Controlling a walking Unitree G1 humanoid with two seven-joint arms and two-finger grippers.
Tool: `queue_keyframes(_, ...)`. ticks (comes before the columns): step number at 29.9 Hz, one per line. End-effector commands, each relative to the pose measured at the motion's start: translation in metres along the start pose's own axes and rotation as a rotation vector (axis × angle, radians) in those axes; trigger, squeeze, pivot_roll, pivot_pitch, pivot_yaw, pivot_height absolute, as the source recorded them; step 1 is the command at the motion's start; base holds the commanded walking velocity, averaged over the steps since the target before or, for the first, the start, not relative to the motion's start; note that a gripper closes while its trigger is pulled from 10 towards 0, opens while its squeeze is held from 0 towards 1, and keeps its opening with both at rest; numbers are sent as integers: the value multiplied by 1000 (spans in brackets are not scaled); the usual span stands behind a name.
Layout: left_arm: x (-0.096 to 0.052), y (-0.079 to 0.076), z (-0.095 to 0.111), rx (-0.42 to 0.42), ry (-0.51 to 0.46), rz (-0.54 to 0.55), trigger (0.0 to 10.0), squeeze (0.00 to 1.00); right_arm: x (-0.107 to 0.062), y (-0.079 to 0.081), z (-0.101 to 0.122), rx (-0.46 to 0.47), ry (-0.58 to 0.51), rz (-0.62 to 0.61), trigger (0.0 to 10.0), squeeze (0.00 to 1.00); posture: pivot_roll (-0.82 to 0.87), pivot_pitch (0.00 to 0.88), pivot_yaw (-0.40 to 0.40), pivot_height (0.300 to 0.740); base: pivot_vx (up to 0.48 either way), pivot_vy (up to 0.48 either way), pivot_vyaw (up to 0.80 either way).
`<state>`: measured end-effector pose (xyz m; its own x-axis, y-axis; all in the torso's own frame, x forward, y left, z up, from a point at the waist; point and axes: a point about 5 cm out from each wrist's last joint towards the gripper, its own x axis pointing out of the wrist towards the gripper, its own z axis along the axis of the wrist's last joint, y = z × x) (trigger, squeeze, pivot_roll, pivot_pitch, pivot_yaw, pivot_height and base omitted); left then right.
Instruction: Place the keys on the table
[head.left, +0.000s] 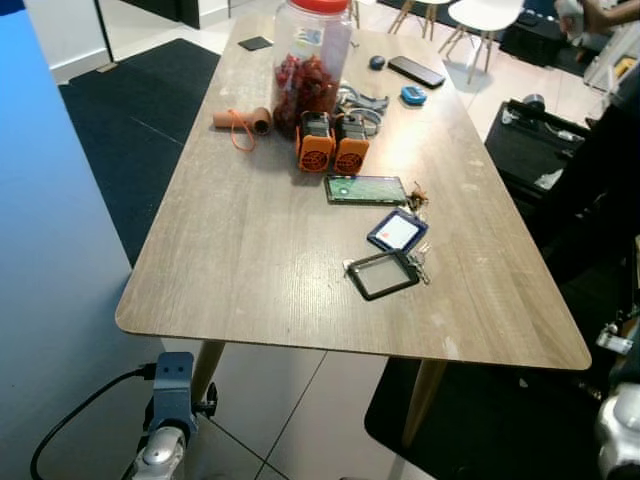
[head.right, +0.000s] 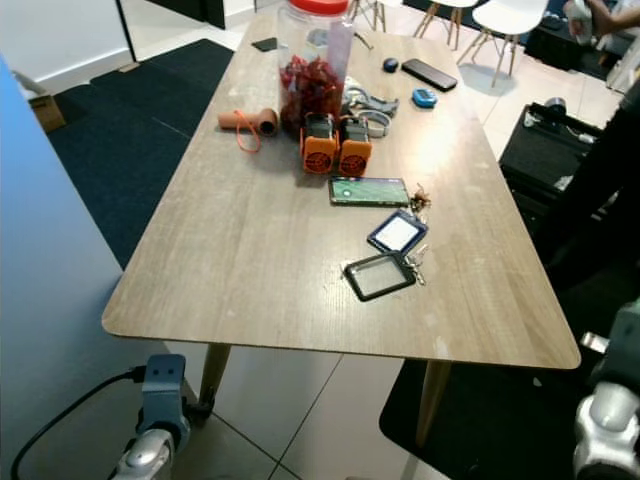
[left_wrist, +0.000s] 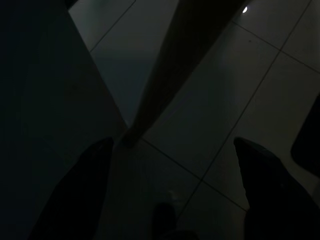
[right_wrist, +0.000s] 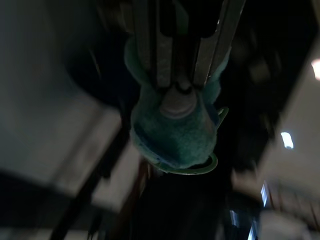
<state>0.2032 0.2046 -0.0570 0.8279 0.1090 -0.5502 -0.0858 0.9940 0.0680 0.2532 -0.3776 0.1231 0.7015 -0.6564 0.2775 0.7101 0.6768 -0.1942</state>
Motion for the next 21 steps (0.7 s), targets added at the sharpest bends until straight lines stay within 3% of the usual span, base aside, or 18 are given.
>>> queue_keyframes(1,-2,0,-5,19,20,-12,10000,0,4,4,7,39,-20,38,10000,0,71,42,-102,740,0,0,0)
queue_keyframes(3,-1,0,-4,21,19,-13,10000,0,12,25,19,94,-30,158,10000,0,69,42,-102,740,0,0,0)
queue_keyframes(4,-1,0,-4,21,19,-13,10000,0,12,25,19,94,-30,158,10000,0,69,42,-102,740,0,0,0)
queue_keyframes(5,0,0,-2,21,17,-15,10000,0,12,62,32,132,-24,381,10000,0,69,42,-102,740,0,0,0)
queue_keyframes(6,0,0,-2,21,16,-16,10000,0,10,76,36,132,-23,468,10000,0,70,42,-103,740,0,0,0)
queue_keyframes(7,0,0,-2,21,16,-16,10000,0,10,76,36,132,-23,468,10000,0,70,42,-103,740,0,0,0)
queue_keyframes(9,0,-1,-1,21,14,-18,10000,0,1,100,44,111,-39,646,10000,0,72,42,-105,740,0,0,0)
queue_keyframes(10,0,-1,-1,21,14,-18,10000,0,1,100,44,111,-39,646,10000,0,72,42,-105,740,0,0,0)
queue_keyframes(11,0,-1,-1,20,13,-19,10000,0,-10,118,48,80,-52,783,10000,0,72,42,-105,740,0,0,0)
queue_keyframes(12,0,-1,-1,20,13,-19,10000,0,-10,118,48,80,-52,783,10000,0,72,42,-105,740,0,0,0)
queue_keyframes(13,0,-2,-1,21,12,-22,10000,0,-21,134,52,57,-62,913,10000,0,72,42,-105,740,0,0,0)
queue_keyframes(14,0,-2,-1,21,12,-22,10000,0,-21,134,52,57,-62,913,10000,0,72,42,-105,740,0,0,0)
queue_keyframes(16,0,-2,-2,24,13,-28,10000,0,-43,158,61,34,-90,1127,10000,0,77,42,-110,740,0,0,0)
queue_keyframes(19,-1,-2,-2,24,13,-28,10000,0,-51,165,64,31,-96,1203,10000,0,79,43,-113,740,0,0,0)
queue_keyframes(21,-2,-1,-4,24,14,-27,10000,0,-63,173,67,5,-93,1327,10000,0,79,43,-113,740,0,0,0)
